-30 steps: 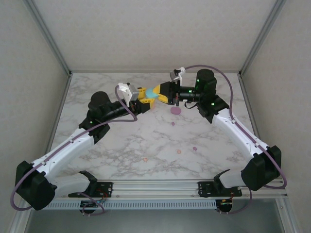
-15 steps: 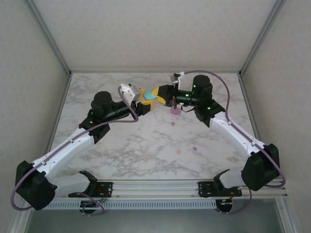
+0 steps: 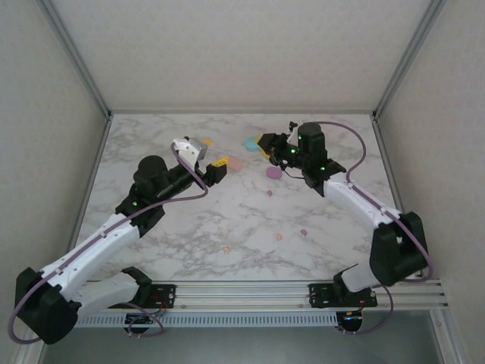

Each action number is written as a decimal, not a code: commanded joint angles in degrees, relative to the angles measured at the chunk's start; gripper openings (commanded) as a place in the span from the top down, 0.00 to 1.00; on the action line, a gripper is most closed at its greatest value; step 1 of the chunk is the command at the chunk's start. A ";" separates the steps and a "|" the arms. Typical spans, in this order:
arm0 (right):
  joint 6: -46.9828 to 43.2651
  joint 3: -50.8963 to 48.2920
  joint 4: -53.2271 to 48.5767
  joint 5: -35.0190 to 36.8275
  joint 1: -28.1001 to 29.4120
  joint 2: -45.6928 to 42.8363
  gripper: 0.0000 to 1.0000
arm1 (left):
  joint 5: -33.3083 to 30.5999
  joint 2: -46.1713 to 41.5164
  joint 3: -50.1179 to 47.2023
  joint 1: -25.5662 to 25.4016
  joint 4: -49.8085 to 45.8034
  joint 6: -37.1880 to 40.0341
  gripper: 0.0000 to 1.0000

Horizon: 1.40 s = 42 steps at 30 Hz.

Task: Insert the wireless bluetooth earbuds into the charging case

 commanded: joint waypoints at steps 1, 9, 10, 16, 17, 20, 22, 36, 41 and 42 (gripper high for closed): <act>-4.92 4.01 -5.49 3.77 -2.17 8.64 0.91 | -8.55 -3.97 -0.08 0.47 -1.35 -2.41 0.23; -16.07 25.91 -19.57 2.62 -3.72 30.24 0.90 | -14.54 -9.11 1.73 1.56 -9.89 -7.25 0.12; -16.65 28.10 -20.67 2.12 -3.76 32.45 0.89 | -15.16 -9.36 2.37 1.66 -11.32 -7.90 0.10; -18.66 40.66 -27.03 0.53 -3.95 44.06 0.88 | -16.78 -10.69 4.54 2.37 -16.64 -8.33 0.04; -19.04 42.65 -28.49 0.37 -4.00 45.76 0.88 | -17.36 -10.81 4.66 2.37 -17.03 -8.39 0.02; -19.84 45.64 -30.20 0.35 -4.01 48.85 0.88 | -18.62 -10.91 5.33 2.55 -18.77 -8.33 0.00; -20.31 46.71 -31.06 0.22 -3.99 50.06 0.87 | -18.31 -10.92 5.53 2.69 -19.21 -8.24 0.00; -29.33 49.85 -41.65 6.92 -4.02 48.29 0.56 | -15.09 -9.15 6.14 3.00 -18.68 -8.74 0.00; -34.75 51.36 -46.70 11.12 -4.13 45.99 0.49 | -14.81 -8.97 6.05 2.99 -18.42 -9.01 0.00; -35.85 51.51 -47.63 11.86 -4.15 45.42 0.47 | -14.76 -8.97 6.08 2.99 -18.51 -9.01 0.00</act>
